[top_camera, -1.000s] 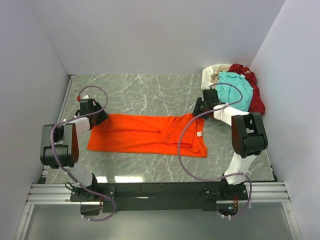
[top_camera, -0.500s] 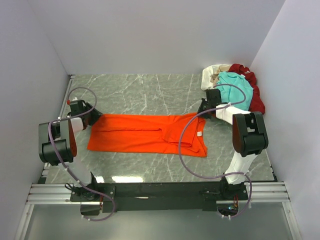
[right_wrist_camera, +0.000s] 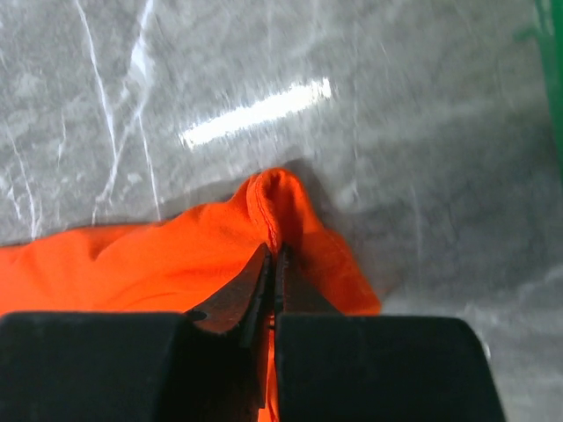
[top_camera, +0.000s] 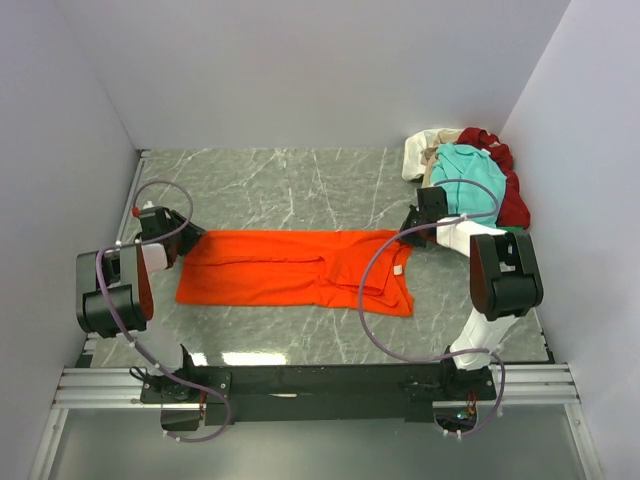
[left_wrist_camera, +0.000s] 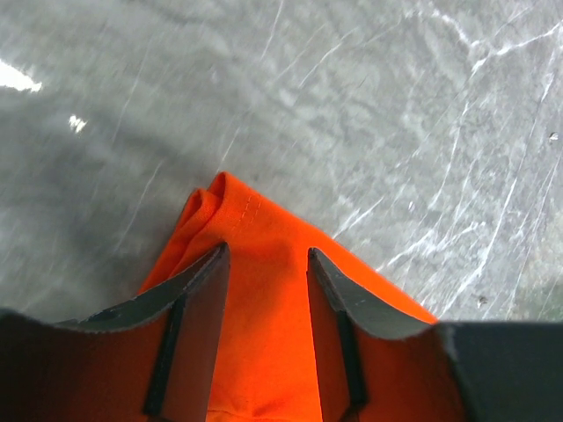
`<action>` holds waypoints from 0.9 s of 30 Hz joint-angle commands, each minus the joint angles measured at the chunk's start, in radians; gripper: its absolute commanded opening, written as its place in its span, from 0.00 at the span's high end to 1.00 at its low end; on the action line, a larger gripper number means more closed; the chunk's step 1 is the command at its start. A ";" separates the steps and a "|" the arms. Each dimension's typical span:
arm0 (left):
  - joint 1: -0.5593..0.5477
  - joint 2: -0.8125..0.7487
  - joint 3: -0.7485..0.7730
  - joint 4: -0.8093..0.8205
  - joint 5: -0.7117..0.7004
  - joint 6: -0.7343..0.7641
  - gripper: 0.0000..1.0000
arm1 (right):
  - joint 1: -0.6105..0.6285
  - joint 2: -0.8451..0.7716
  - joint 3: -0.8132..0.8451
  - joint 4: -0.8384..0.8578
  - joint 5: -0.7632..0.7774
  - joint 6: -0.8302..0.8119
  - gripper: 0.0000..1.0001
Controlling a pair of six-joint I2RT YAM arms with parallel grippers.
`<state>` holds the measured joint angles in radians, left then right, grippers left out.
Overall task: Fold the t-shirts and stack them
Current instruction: Fold the tshirt
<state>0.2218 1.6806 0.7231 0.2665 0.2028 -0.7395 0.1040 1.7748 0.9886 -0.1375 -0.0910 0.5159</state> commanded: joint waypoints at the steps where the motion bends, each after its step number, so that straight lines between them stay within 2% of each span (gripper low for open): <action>1: 0.004 -0.053 -0.043 -0.001 -0.034 -0.021 0.53 | -0.007 -0.080 -0.040 0.012 0.008 0.038 1.00; 10: 0.004 -0.099 -0.067 -0.003 -0.066 -0.017 0.52 | -0.009 -0.092 -0.039 -0.010 0.033 0.030 0.99; 13: 0.004 -0.122 -0.042 -0.026 -0.065 0.003 0.49 | -0.009 -0.086 0.005 -0.036 0.043 0.012 0.85; 14: 0.002 -0.130 -0.036 -0.038 -0.063 0.012 0.49 | -0.009 -0.093 0.015 -0.051 0.053 0.000 0.75; 17: -0.001 -0.176 -0.016 -0.061 -0.078 0.031 0.46 | -0.007 -0.130 0.039 -0.073 0.069 -0.016 0.64; 23: -0.058 -0.303 0.018 -0.156 -0.186 0.074 0.42 | 0.026 -0.227 0.045 -0.105 0.089 -0.054 0.61; 27: -0.194 -0.386 0.009 -0.176 -0.269 0.095 0.42 | 0.118 -0.271 0.027 -0.111 0.134 -0.053 0.61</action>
<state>0.1139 1.3563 0.7055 0.1184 0.0174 -0.6880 0.1524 1.5616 0.9894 -0.2325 0.0021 0.4808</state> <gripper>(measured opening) 0.580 0.387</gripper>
